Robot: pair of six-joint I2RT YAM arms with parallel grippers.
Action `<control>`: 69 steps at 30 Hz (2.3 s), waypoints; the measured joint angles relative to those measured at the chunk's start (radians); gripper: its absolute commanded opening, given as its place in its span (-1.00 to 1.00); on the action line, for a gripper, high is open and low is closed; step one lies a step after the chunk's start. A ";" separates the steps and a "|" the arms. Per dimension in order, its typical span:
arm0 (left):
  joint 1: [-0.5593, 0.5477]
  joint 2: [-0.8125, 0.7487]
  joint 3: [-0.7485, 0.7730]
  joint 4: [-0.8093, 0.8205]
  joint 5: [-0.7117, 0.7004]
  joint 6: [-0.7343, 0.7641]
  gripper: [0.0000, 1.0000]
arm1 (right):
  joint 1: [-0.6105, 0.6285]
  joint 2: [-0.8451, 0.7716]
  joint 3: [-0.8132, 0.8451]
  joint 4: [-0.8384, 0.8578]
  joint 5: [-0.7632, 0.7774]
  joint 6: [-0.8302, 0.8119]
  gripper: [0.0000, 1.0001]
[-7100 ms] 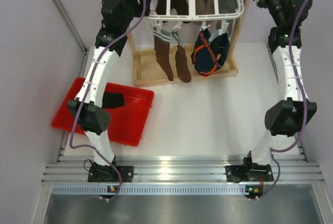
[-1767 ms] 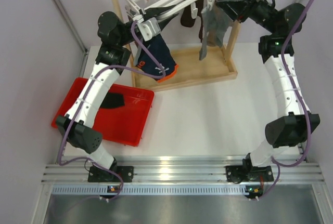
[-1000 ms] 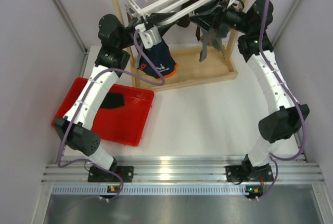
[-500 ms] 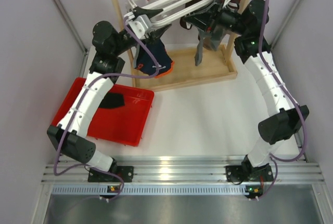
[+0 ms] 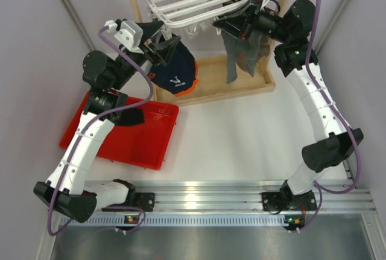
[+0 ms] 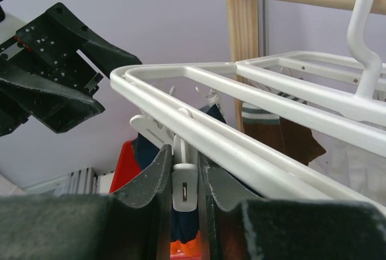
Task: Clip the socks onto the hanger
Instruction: Rotate the hanger, then open the clamp at the hanger.
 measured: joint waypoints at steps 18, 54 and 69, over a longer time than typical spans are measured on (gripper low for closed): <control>0.018 0.136 0.084 -0.034 -0.206 -0.046 0.26 | 0.048 -0.020 -0.053 -0.004 0.032 0.092 -1.00; -0.154 0.217 0.027 0.201 -0.075 -0.504 -0.10 | 0.048 -0.020 -0.164 0.293 0.023 0.305 -1.00; -0.145 0.277 0.032 0.302 0.075 -0.559 -0.19 | 0.048 -0.017 -0.164 0.311 0.002 0.307 -1.00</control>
